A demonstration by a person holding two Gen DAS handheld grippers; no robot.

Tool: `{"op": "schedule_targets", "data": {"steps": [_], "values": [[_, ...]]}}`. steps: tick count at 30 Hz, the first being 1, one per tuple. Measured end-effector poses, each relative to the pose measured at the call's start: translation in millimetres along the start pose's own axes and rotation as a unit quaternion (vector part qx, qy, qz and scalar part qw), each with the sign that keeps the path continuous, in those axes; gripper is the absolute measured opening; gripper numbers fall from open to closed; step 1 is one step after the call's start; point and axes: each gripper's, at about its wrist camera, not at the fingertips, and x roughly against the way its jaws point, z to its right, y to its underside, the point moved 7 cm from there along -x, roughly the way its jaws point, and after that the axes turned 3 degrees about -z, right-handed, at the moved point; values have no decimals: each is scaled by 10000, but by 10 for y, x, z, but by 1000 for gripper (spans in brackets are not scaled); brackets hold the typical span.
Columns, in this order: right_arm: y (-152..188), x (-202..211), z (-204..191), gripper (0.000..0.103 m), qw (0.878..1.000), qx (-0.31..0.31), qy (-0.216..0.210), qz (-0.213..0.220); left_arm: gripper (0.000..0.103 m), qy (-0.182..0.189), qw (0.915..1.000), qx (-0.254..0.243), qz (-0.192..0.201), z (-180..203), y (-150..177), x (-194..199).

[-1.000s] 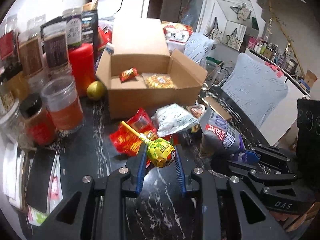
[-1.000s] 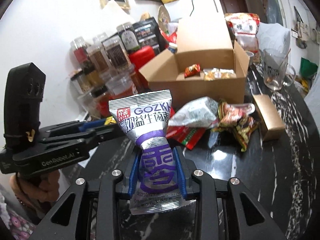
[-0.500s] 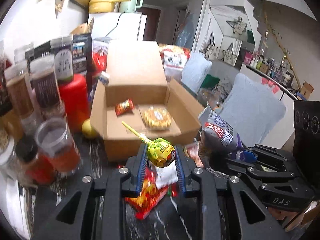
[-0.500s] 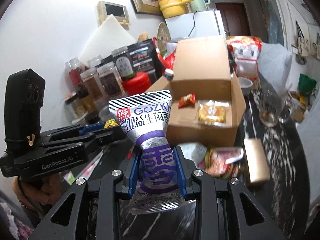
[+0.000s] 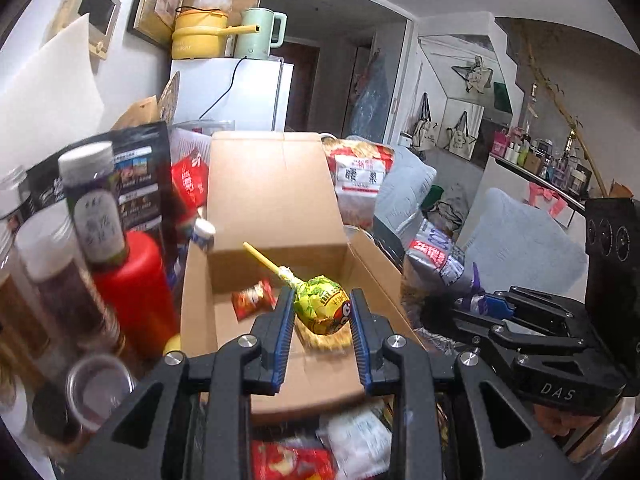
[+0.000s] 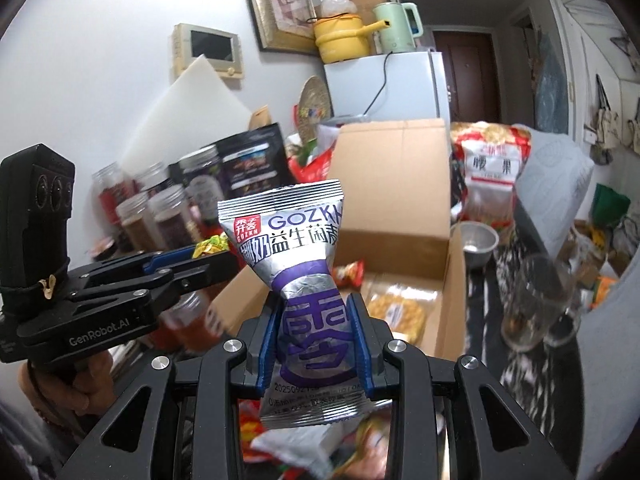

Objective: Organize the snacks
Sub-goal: 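Carry the lollipop and GOZKI bag up over the cardboard box, then lower both snacks into the box and open both grippers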

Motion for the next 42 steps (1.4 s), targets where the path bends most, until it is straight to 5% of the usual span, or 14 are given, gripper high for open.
{"op": "schedule_targets", "data": {"steps": [17, 29, 42], "values": [[-620, -531, 501, 32, 9996, -128, -23, 241, 27, -97, 9997, -211, 17, -118, -526, -785], [-417, -1076, 762, 33, 9979, -415, 100, -487, 27, -446, 9965, -252, -665, -362, -304, -1355], [-259, -1364, 831, 33, 9935, -552, 235, -963, 27, -793, 9932, -242, -821, -463, -239, -1491]]}}
